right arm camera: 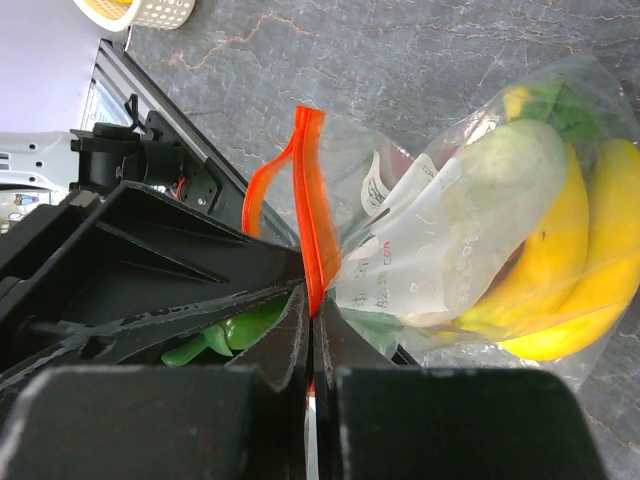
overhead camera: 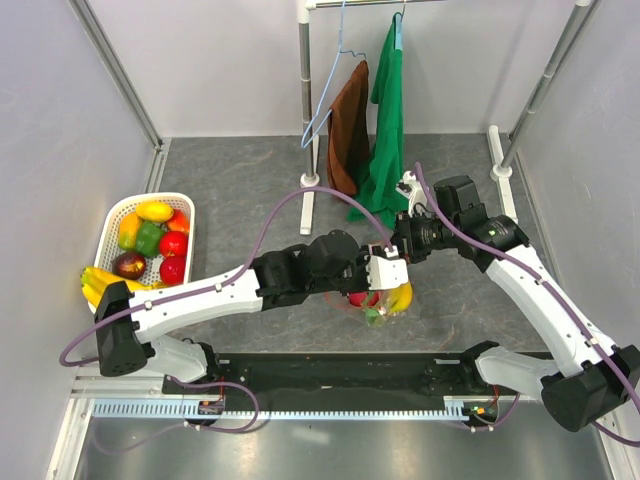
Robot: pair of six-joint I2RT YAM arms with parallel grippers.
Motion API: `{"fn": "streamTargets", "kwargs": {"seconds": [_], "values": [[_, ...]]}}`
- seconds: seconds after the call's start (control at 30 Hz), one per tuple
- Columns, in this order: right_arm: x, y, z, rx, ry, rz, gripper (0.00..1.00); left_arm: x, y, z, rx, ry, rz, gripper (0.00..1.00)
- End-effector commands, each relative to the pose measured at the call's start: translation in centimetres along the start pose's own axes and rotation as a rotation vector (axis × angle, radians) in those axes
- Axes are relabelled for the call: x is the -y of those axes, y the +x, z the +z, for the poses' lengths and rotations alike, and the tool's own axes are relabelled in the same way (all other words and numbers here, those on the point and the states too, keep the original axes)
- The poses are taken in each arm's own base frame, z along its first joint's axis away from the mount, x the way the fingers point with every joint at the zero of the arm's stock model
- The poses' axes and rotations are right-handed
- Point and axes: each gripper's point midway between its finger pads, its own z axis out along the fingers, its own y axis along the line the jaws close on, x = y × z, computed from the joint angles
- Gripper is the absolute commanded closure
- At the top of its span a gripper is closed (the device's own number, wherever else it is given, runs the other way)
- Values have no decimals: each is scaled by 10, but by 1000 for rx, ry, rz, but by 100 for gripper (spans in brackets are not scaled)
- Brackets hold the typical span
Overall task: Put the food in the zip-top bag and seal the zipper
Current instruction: Place the fake vegetable in the zipper food storage bag.
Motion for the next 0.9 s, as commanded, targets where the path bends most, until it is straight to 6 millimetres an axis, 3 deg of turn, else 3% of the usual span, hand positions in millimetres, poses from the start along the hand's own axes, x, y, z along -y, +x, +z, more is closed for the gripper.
{"fn": "streamTargets", "kwargs": {"seconds": [0.0, 0.03, 0.13, 0.17, 0.27, 0.37, 0.47, 0.53, 0.6, 0.63, 0.67, 0.73, 0.77, 0.83, 0.87], "values": [[-15, -10, -7, 53, -61, -38, 100, -17, -14, -3, 61, -67, 169, 80], [-15, -10, -7, 53, -60, -36, 100, -10, 2, 3, 38, -48, 266, 79], [-16, -9, -8, 52, -63, -36, 100, -4, 3, 6, 110, -46, 403, 59], [-16, -10, -8, 53, -63, -39, 100, 4, 3, 6, 119, -3, 401, 40], [-16, -9, -9, 49, -62, -41, 100, 15, -11, -2, 132, 89, 286, 21], [-16, -10, -9, 50, -63, -45, 100, 17, -20, -20, 110, 136, 151, 16], [-18, -11, -10, 55, -63, -52, 100, 10, -40, -57, 176, 146, 45, 1], [-17, -10, -11, 52, -62, -54, 100, 7, -45, -80, 185, 157, -21, 0], [-17, -10, -11, 51, -61, -55, 100, -11, -49, -103, 197, 124, -89, 0], [-19, -10, -12, 50, -68, -60, 100, -11, -37, -110, 152, 141, -168, 1], [-20, -9, -12, 47, -72, -61, 100, -33, -23, -118, 126, 87, -239, 3], [-23, -13, -15, 59, -77, -69, 100, -46, -2, -130, 86, 73, -376, 5], [-23, -14, -15, 59, -77, -71, 100, -74, 22, -141, 61, -21, -465, 6], [-25, -16, -17, 69, -77, -78, 100, -85, 46, -158, 56, -82, -564, 7], [-24, -15, -17, 69, -74, -76, 100, -100, 69, -168, 21, -162, -625, 7]]}}
